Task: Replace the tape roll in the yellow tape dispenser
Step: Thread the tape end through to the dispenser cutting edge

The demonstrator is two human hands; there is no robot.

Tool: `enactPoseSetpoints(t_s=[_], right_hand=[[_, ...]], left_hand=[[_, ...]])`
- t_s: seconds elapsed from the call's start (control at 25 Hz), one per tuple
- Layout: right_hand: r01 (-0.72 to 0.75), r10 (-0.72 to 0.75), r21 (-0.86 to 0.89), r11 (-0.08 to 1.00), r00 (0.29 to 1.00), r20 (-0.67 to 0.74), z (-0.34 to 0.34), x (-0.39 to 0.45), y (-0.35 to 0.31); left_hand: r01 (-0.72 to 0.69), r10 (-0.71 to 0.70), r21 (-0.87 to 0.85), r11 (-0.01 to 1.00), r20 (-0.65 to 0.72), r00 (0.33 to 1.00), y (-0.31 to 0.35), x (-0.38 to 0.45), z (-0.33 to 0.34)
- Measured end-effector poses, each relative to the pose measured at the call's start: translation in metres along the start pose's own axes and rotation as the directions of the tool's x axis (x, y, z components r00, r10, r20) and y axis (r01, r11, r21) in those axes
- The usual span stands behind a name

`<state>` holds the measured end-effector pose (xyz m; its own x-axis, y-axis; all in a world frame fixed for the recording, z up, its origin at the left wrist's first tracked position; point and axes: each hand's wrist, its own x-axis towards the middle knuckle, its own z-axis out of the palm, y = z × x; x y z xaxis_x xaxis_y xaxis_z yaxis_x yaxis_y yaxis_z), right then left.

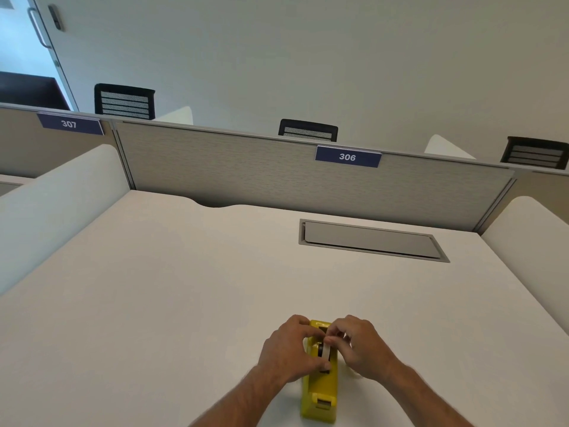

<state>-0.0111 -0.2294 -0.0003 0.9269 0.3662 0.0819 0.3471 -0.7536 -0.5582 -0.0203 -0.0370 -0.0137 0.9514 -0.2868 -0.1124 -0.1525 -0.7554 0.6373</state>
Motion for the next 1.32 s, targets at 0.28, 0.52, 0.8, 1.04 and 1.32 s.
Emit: enactPoseSetpoints(t_s=[0.28,0.52,0.8,1.04,1.32], right_hand=[[-0.034,0.033,0.198,0.980,0.999,0.008,-0.007,-0.006,-0.006],[-0.051,0.047,0.159,0.986,0.998,0.031,-0.011,0.000,-0.012],[-0.126,0.115,0.094,0.988,0.987,0.114,-0.017,0.014,-0.018],[-0.111,0.101,0.047,0.993,0.978,0.180,-0.021,0.015,-0.018],[-0.082,0.085,-0.023,0.996,0.969,0.230,-0.024,0.017,-0.020]], left_hand=[[-0.022,0.022,0.003,1.000,-0.014,1.000,-0.001,0.001,0.000],[-0.030,0.030,0.024,0.999,-0.018,0.999,-0.002,0.001,0.001],[-0.030,0.032,0.055,0.998,-0.022,0.999,-0.003,0.002,0.003],[-0.032,0.033,0.057,0.998,-0.021,0.999,-0.003,0.003,0.002],[-0.036,0.037,0.067,0.997,-0.023,0.999,-0.004,0.002,0.002]])
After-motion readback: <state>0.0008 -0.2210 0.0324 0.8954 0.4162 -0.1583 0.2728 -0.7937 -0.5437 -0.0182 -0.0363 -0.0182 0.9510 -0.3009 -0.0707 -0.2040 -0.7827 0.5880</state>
